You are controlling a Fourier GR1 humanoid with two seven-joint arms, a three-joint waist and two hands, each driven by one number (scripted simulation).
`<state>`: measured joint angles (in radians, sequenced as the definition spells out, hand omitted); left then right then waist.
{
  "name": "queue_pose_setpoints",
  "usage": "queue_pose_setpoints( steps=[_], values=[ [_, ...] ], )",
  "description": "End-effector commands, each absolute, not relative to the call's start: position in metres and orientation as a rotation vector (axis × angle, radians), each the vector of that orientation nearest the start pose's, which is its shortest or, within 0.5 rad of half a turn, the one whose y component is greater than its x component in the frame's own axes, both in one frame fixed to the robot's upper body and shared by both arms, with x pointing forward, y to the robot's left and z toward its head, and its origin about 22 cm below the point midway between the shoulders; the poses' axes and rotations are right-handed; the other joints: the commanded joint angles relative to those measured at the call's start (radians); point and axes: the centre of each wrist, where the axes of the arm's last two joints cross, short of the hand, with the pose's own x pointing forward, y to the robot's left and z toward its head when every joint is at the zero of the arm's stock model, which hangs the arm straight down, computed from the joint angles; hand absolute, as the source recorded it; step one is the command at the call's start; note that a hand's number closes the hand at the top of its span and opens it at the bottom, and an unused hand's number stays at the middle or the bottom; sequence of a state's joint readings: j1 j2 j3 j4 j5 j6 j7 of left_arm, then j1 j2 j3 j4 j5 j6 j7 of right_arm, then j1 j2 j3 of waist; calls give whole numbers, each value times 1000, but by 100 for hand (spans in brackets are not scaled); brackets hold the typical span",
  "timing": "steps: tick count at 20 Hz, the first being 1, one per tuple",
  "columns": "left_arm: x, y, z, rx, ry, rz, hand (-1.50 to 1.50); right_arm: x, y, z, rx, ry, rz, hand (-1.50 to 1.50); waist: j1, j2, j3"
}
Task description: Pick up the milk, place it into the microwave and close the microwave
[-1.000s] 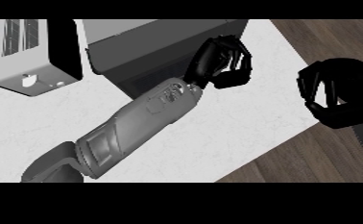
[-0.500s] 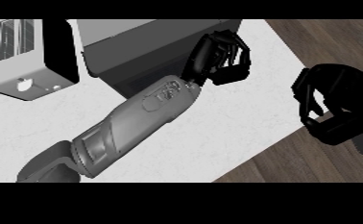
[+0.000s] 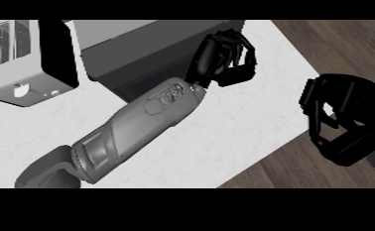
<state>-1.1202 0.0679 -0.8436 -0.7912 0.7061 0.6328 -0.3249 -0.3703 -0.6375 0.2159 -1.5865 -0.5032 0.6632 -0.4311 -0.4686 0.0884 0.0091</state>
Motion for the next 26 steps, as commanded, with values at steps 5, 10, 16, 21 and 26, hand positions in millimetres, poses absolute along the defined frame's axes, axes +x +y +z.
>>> queue_pose_setpoints(
  steps=[5,10,16,21,26],
  values=[
    [373,-4,86,-141,-1632,-141,150,292,-268,121,953,-1781,1032,150,26,52,-8],
    [378,12,93,-310,-1546,156,150,275,-255,107,1034,-1753,976,150,64,37,-16],
    [376,19,75,-402,-1484,182,150,258,-245,95,1057,-1756,908,150,94,33,-14],
    [377,31,58,-442,-1468,165,150,245,-236,89,1069,-1753,888,150,136,33,-15],
    [378,38,50,-489,-1465,146,150,229,-227,84,1079,-1754,853,150,153,27,-16]
  ],
)
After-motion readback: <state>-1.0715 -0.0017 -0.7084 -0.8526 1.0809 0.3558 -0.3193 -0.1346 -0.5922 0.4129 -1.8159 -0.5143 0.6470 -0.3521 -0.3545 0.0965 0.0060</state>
